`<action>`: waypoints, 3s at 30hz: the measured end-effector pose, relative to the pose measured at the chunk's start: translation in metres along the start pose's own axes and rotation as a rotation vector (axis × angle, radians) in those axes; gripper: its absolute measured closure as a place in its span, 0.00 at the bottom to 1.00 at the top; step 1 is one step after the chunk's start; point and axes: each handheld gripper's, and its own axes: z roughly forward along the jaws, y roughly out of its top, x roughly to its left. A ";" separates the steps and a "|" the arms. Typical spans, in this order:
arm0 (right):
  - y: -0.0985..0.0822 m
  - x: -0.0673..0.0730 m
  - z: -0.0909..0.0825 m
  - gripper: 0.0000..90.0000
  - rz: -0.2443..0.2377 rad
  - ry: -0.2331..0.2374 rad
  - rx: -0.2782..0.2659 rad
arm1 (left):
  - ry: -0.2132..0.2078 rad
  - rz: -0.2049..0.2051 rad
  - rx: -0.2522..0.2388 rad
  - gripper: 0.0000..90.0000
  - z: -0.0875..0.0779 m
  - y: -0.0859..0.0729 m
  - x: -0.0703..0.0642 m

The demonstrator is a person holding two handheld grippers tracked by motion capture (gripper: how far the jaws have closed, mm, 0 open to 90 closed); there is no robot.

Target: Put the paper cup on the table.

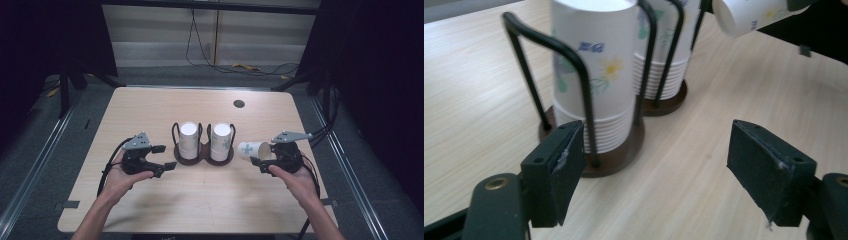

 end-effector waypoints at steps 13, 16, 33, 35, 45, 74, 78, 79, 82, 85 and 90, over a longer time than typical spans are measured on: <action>0.012 -0.034 0.017 0.28 0.082 -0.065 0.178 | 0.055 -0.023 0.007 0.21 -0.001 -0.005 0.007; 0.018 -0.036 0.024 0.28 0.093 -0.075 0.221 | 0.050 -0.023 0.017 0.21 0.000 -0.005 0.007; 0.034 -0.048 0.059 0.26 0.043 -0.127 0.436 | 0.042 -0.037 0.003 0.20 0.000 -0.007 0.010; 0.035 -0.048 0.063 0.26 0.031 -0.135 0.474 | 0.038 -0.034 0.000 0.20 0.000 -0.007 0.009; 0.039 -0.048 0.075 0.25 0.026 -0.142 0.541 | 0.029 -0.022 -0.001 0.20 -0.001 -0.005 0.007; -0.002 -0.052 0.073 0.20 0.138 -0.050 0.320 | 0.016 -0.024 0.008 0.19 0.001 -0.005 0.007; -0.017 -0.049 0.065 0.21 0.170 -0.053 0.270 | 0.040 -0.040 0.013 0.19 -0.003 -0.008 0.008; -0.017 -0.049 0.065 0.21 0.170 -0.053 0.270 | 0.040 -0.040 0.013 0.19 -0.003 -0.008 0.008; -0.030 -0.044 0.057 0.22 0.193 -0.065 0.207 | 0.055 -0.055 0.018 0.19 -0.004 -0.010 0.009; -0.036 -0.041 0.047 0.23 0.214 -0.075 0.144 | 0.065 -0.063 0.022 0.19 -0.006 -0.013 0.008; -0.046 -0.033 0.040 0.21 0.218 -0.096 0.096 | 0.102 -0.100 0.046 0.20 -0.010 -0.019 0.010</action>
